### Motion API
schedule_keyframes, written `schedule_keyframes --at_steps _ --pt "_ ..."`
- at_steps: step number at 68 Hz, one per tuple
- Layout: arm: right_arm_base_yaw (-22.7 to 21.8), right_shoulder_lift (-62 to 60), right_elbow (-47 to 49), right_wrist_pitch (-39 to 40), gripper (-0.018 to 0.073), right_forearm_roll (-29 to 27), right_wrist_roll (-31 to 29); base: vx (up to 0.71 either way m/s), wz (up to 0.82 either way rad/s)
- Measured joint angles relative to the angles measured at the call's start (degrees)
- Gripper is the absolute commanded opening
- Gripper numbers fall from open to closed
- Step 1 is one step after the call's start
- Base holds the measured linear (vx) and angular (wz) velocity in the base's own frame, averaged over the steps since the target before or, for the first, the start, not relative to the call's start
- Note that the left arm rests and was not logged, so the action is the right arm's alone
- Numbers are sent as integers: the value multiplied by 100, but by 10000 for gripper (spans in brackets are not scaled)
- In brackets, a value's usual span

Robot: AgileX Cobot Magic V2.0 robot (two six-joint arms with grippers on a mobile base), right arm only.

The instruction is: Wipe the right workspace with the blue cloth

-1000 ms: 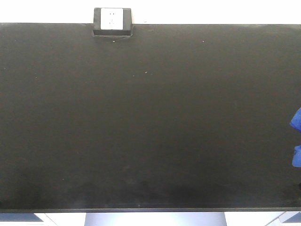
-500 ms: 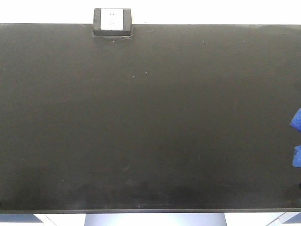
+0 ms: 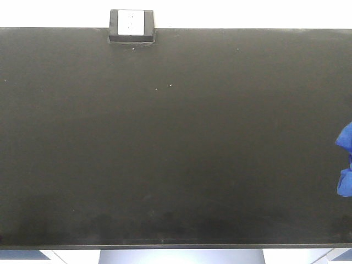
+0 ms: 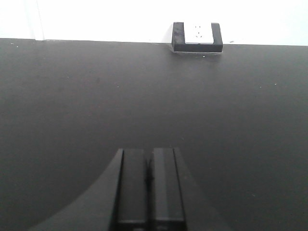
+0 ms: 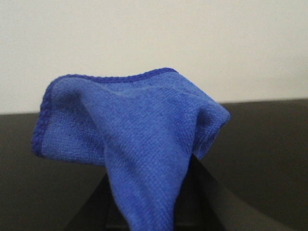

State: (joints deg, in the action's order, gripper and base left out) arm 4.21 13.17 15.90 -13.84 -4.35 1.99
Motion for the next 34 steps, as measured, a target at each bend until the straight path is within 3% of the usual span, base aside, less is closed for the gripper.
schedule_keyframes --at_steps 16,34 --pt "0 2444 1575 -1239 -1 563 0 0 0" --pt "0 5004 2119 -1367 -1 1021 0 0 0"
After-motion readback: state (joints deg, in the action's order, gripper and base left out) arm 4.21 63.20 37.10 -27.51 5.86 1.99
